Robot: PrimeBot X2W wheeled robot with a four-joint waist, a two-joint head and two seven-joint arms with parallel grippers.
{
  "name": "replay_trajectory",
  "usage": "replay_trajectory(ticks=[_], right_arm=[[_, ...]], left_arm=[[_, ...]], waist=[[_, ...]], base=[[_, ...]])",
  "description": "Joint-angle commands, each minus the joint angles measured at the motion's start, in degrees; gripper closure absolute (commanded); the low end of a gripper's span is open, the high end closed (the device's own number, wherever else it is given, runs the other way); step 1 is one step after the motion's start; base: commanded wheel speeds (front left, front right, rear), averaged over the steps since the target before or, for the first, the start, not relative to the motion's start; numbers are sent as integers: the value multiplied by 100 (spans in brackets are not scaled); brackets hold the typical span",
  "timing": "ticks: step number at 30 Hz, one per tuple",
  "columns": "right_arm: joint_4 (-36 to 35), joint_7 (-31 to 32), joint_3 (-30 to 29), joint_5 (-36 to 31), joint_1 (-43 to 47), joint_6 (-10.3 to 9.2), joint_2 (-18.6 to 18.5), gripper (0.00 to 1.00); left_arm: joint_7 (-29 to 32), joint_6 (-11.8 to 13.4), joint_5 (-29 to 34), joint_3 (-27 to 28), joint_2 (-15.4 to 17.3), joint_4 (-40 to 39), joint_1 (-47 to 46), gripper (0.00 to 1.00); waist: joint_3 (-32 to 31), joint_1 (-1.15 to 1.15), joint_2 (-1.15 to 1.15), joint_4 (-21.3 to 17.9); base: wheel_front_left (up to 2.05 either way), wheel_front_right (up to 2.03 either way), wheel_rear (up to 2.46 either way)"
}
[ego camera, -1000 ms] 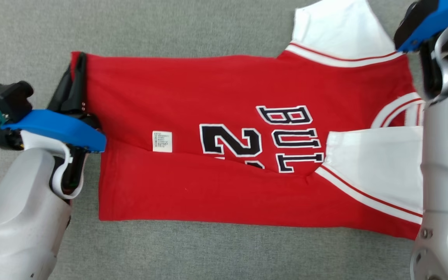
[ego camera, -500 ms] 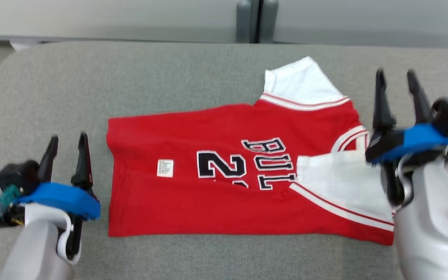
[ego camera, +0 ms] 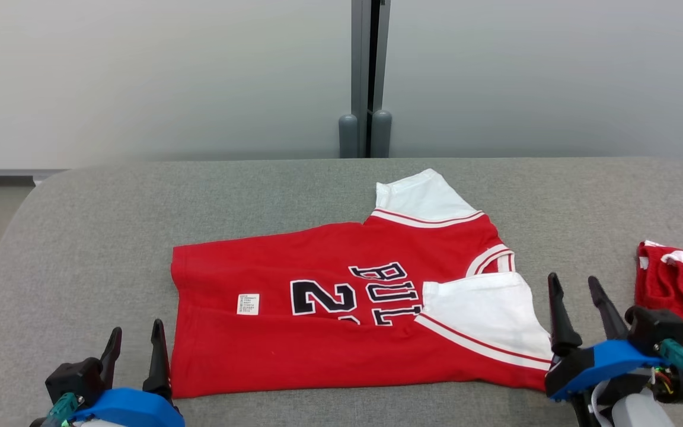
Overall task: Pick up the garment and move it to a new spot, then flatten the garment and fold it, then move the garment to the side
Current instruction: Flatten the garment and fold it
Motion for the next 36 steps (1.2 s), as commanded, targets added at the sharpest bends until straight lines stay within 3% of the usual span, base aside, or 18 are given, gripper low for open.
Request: replay_trajectory(ticks=[1, 11, 18, 24, 36], right_arm=[[-42, -26, 44, 9, 151, 2, -18, 0], [-411, -28, 239, 179, 735, 1, -20, 0], [-385, -29, 245, 64, 356, 2, -19, 0], [-304, -29, 299, -143, -303, 2, -18, 0], [-363, -29, 785, -81, -1266, 1, -20, 0]], left_arm=[[-11, 19, 57, 36, -22, -58, 45, 0], [-11, 0, 348, 340, -270, -307, 404, 0], [-11, -15, 342, 257, -245, -320, 86, 0], [-11, -16, -52, -234, 131, -121, -562, 0], [380, -17, -1587, -1429, 1155, 801, -2420, 0]], waist=[[-95, 2, 3, -95], [-68, 2, 3, -144], [230, 2, 3, -119], [726, 2, 3, -89], [1783, 2, 3, -241]], base=[[0, 0, 0], [0, 0, 0], [0, 0, 0], [0, 0, 0], [0, 0, 0]])
